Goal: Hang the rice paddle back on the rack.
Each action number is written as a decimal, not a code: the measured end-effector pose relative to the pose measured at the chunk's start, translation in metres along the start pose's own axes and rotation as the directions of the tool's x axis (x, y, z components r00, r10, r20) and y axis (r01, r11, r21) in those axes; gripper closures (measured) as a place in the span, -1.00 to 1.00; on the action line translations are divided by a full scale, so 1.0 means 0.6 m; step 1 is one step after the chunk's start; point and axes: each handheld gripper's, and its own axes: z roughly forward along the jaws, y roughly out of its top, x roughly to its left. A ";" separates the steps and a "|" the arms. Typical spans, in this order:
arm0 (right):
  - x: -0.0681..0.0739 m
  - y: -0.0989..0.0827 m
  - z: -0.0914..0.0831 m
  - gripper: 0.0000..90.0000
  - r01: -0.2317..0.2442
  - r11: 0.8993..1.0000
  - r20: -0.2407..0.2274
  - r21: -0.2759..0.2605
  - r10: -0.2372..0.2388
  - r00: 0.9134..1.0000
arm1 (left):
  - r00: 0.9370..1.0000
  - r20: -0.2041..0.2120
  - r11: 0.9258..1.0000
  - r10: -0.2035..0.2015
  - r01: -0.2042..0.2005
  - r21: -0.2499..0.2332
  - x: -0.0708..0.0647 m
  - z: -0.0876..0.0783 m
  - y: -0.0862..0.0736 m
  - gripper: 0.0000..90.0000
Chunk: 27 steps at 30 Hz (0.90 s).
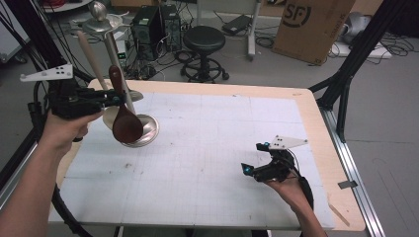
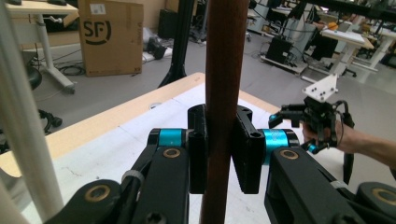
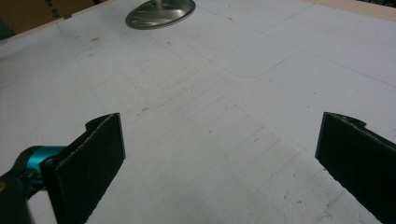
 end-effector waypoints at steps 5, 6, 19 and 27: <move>0.000 0.000 0.002 -0.99 0.001 1.000 -0.004 0.002 -0.001 1.000 | 1.000 -0.002 1.000 0.010 -0.010 -0.010 -0.001 -0.005 0.022 0.73; 0.000 0.000 0.002 -0.99 0.001 1.000 -0.004 0.002 -0.001 1.000 | 1.000 -0.001 1.000 0.014 -0.014 -0.013 -0.001 -0.006 0.025 0.73; 0.001 0.000 0.004 -0.99 -0.004 1.000 -0.012 0.004 0.004 1.000 | 1.000 0.003 0.999 0.009 -0.009 -0.035 0.007 -0.009 0.073 0.73; 0.001 0.000 0.007 -0.99 -0.001 1.000 -0.016 0.005 0.001 1.000 | 1.000 -0.005 0.999 -0.011 0.011 -0.046 0.025 -0.007 0.082 0.73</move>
